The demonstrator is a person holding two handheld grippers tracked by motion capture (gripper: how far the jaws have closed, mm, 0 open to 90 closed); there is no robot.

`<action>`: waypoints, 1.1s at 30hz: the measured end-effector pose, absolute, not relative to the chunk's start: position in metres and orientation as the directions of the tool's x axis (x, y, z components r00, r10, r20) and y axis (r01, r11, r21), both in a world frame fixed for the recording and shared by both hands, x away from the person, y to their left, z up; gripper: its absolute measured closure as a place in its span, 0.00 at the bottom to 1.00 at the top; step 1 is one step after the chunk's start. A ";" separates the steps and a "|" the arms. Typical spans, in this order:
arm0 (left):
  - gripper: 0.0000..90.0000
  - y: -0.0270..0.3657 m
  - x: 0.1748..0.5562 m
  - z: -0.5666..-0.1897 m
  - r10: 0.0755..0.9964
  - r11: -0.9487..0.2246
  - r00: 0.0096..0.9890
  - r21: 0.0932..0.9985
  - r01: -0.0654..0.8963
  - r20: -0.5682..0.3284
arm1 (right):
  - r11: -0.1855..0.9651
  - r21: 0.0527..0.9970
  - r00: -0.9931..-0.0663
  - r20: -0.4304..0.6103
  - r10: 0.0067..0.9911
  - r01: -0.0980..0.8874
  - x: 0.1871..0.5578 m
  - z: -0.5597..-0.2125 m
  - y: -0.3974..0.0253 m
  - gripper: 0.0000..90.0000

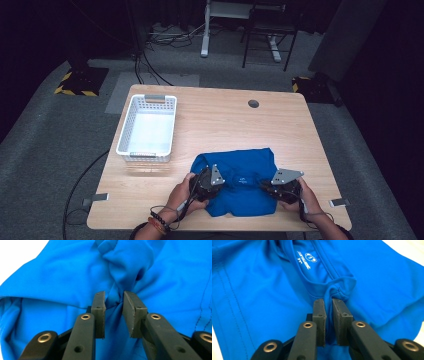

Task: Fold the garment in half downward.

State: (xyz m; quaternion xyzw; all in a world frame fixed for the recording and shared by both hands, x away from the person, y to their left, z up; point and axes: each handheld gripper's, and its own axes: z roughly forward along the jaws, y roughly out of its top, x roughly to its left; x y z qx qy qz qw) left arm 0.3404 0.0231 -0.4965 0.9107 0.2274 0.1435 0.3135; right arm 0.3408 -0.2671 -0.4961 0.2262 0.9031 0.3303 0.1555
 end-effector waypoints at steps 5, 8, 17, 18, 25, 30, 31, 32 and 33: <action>0.78 0.019 0.362 -0.493 0.517 -0.718 0.845 0.608 0.339 0.139 | 0.666 0.667 -0.830 -0.125 0.543 0.334 0.359 -0.496 -0.267 0.91; 0.77 0.016 0.377 -0.492 0.521 -0.726 0.839 0.598 0.338 0.158 | 0.653 0.674 -0.821 -0.120 0.559 0.346 0.371 -0.496 -0.267 0.91; 0.37 0.011 0.385 -0.480 0.554 -0.641 0.829 0.674 0.367 0.074 | 0.616 0.691 -0.804 -0.084 0.589 0.378 0.383 -0.488 -0.268 0.60; 0.33 0.011 0.385 -0.480 0.554 -0.641 0.829 0.674 0.367 0.074 | 0.603 0.701 -0.802 -0.074 0.592 0.380 0.383 -0.484 -0.269 0.58; 0.25 -0.006 0.408 -0.478 0.572 -0.573 0.820 0.705 0.418 -0.021 | 0.559 0.709 -0.770 -0.034 0.637 0.430 0.398 -0.472 -0.267 0.48; 0.57 -0.008 0.419 -0.484 0.578 -0.581 0.816 0.694 0.426 -0.018 | 0.542 0.685 -0.755 0.020 0.655 0.488 0.412 -0.479 -0.260 0.53; 0.69 -0.008 0.417 -0.485 0.572 -0.591 0.820 0.696 0.407 0.007 | 0.540 0.683 -0.759 0.032 0.650 0.491 0.413 -0.481 -0.259 0.60; 0.78 -0.009 0.414 -0.485 0.585 -0.596 0.810 0.695 0.401 0.034 | 0.542 0.681 -0.763 0.039 0.645 0.493 0.413 -0.483 -0.259 0.66; 0.87 -0.008 0.413 -0.485 0.580 -0.598 0.813 0.699 0.391 0.042 | 0.543 0.683 -0.764 0.035 0.644 0.488 0.413 -0.484 -0.258 0.78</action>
